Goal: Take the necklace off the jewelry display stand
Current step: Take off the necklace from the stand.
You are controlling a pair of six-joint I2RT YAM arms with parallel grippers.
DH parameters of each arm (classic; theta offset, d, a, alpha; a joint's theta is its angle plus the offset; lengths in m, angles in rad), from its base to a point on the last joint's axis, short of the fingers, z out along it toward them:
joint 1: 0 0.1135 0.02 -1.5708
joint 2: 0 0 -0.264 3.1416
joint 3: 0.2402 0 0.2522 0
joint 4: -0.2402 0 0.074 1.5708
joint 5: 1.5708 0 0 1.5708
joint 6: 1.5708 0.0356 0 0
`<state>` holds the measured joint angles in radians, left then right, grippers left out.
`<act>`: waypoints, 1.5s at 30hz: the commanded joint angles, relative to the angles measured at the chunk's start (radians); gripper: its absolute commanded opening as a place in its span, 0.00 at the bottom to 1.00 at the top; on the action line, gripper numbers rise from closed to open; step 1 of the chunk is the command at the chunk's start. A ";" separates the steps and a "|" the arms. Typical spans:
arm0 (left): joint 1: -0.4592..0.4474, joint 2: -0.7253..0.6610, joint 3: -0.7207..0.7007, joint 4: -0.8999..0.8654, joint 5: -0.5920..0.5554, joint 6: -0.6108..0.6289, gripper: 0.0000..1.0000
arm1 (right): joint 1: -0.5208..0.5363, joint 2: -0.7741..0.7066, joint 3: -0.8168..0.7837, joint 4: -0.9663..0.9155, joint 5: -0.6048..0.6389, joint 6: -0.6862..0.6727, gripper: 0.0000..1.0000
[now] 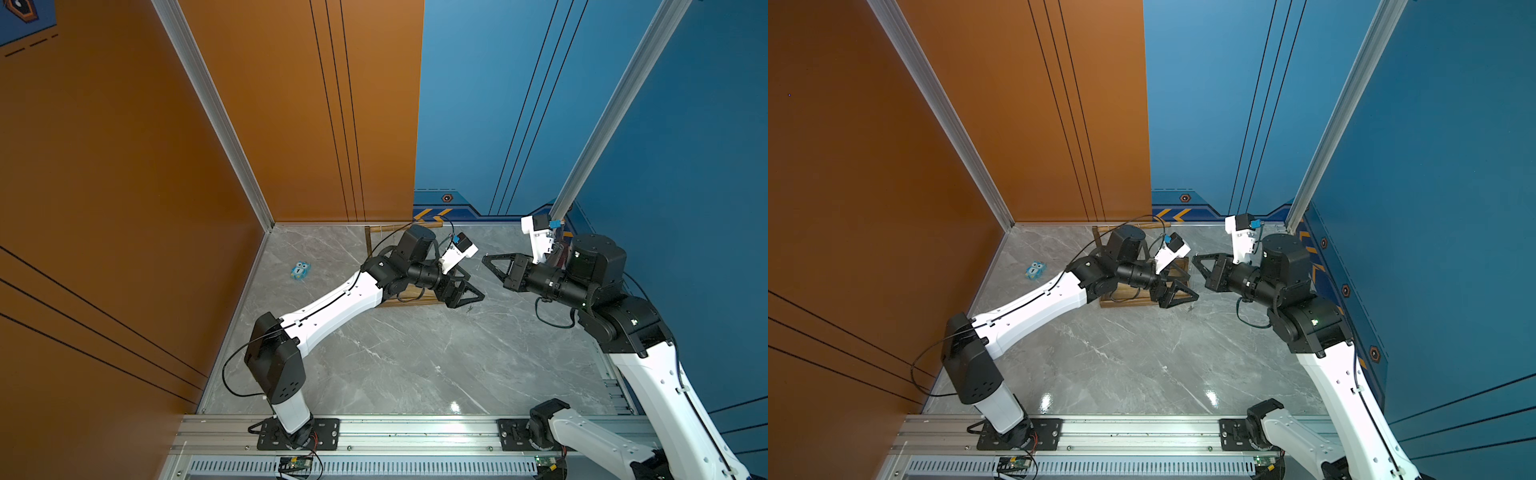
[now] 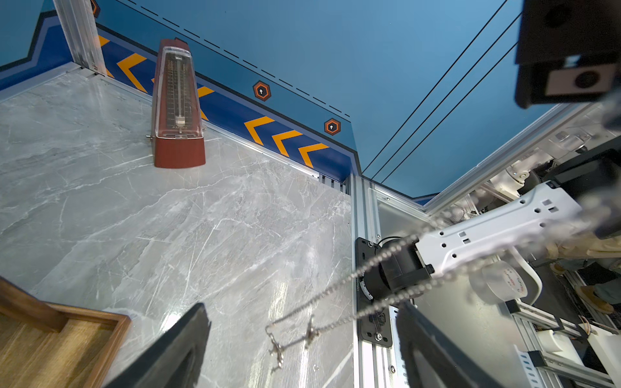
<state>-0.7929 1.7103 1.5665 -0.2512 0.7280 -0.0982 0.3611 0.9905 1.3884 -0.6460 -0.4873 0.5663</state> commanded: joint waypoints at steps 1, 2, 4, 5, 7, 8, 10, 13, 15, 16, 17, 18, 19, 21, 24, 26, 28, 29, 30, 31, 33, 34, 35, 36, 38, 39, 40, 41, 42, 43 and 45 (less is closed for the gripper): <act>0.003 0.017 0.006 0.000 0.044 0.009 0.77 | 0.007 0.003 0.032 -0.017 -0.023 0.013 0.00; 0.002 0.021 0.004 0.001 0.046 0.008 0.74 | 0.007 0.004 0.033 -0.016 -0.023 0.015 0.00; 0.000 0.027 0.001 0.001 0.046 0.009 0.73 | 0.007 0.005 0.036 -0.017 -0.027 0.018 0.00; -0.001 0.030 0.000 0.001 0.044 0.009 0.73 | 0.006 0.005 0.038 -0.017 -0.030 0.020 0.00; 0.000 0.038 0.000 0.002 0.044 0.005 0.71 | 0.006 0.004 0.038 -0.018 -0.030 0.021 0.00; 0.000 0.041 0.003 0.001 0.045 0.005 0.70 | 0.006 0.002 0.040 -0.020 -0.028 0.021 0.00; 0.002 0.047 0.004 0.000 0.045 0.004 0.65 | 0.004 -0.001 0.042 -0.022 -0.029 0.020 0.00; 0.006 0.058 0.006 0.001 0.045 0.001 0.62 | 0.003 -0.001 0.046 -0.027 -0.033 0.022 0.00; 0.006 0.061 0.007 0.001 0.045 0.000 0.58 | 0.000 -0.001 0.048 -0.031 -0.033 0.021 0.00; 0.004 0.063 0.007 0.001 0.047 -0.001 0.55 | -0.002 -0.001 0.047 -0.033 -0.034 0.020 0.00; 0.002 0.063 0.008 0.001 0.047 0.000 0.52 | -0.003 -0.002 0.048 -0.034 -0.034 0.021 0.00; 0.000 0.062 0.007 0.001 0.047 -0.001 0.49 | -0.004 -0.003 0.047 -0.035 -0.034 0.021 0.00; -0.002 0.061 0.008 0.002 0.047 -0.003 0.45 | -0.006 -0.003 0.047 -0.035 -0.034 0.021 0.00; -0.002 0.059 0.002 0.001 0.047 -0.005 0.43 | -0.009 -0.004 0.048 -0.037 -0.034 0.021 0.00; -0.003 0.061 -0.008 0.002 0.046 -0.012 0.43 | -0.013 -0.006 0.050 -0.035 -0.033 0.021 0.00; -0.010 0.067 -0.007 0.002 0.047 -0.015 0.46 | -0.014 -0.005 0.051 -0.035 -0.033 0.021 0.00; -0.020 0.069 -0.005 0.001 0.044 -0.014 0.50 | -0.016 -0.005 0.052 -0.035 -0.033 0.021 0.00; -0.024 0.070 -0.005 0.001 0.041 -0.013 0.53 | -0.016 -0.006 0.053 -0.035 -0.033 0.020 0.00; -0.026 0.071 -0.003 0.001 0.038 -0.011 0.56 | -0.016 -0.006 0.054 -0.034 -0.034 0.020 0.00; -0.027 0.071 -0.003 0.001 0.035 -0.008 0.57 | -0.017 -0.006 0.054 -0.035 -0.034 0.021 0.00; -0.027 0.076 -0.003 0.001 0.030 -0.007 0.59 | -0.017 -0.006 0.052 -0.035 -0.034 0.021 0.00; -0.027 0.080 -0.002 0.001 0.030 -0.008 0.59 | -0.019 -0.007 0.053 -0.035 -0.036 0.020 0.00; -0.028 0.083 0.000 0.001 0.030 -0.008 0.59 | -0.019 -0.008 0.052 -0.035 -0.036 0.023 0.00; -0.029 0.085 0.000 0.001 0.030 -0.009 0.57 | -0.019 -0.009 0.052 -0.036 -0.037 0.023 0.00; -0.031 0.086 -0.003 0.002 0.023 -0.006 0.54 | -0.020 -0.011 0.052 -0.035 -0.037 0.023 0.00; -0.032 0.088 -0.005 0.002 0.018 -0.005 0.53 | -0.020 -0.013 0.054 -0.035 -0.037 0.024 0.00; -0.033 0.089 -0.005 0.003 0.014 -0.004 0.52 | -0.020 -0.015 0.055 -0.035 -0.037 0.025 0.00; -0.034 0.090 -0.005 0.002 0.013 -0.004 0.52 | -0.020 -0.015 0.056 -0.035 -0.037 0.025 0.00; -0.034 0.091 -0.005 0.002 0.013 -0.003 0.50 | -0.021 -0.014 0.056 -0.035 -0.038 0.025 0.00; -0.037 0.092 -0.005 0.003 0.013 -0.004 0.47 | -0.022 -0.016 0.056 -0.035 -0.038 0.027 0.00; -0.040 0.092 -0.006 0.003 0.011 -0.004 0.42 | -0.022 -0.017 0.056 -0.035 -0.039 0.029 0.00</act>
<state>-0.8177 1.7958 1.5654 -0.2512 0.7433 -0.1135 0.3458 0.9897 1.4170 -0.6662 -0.5030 0.5816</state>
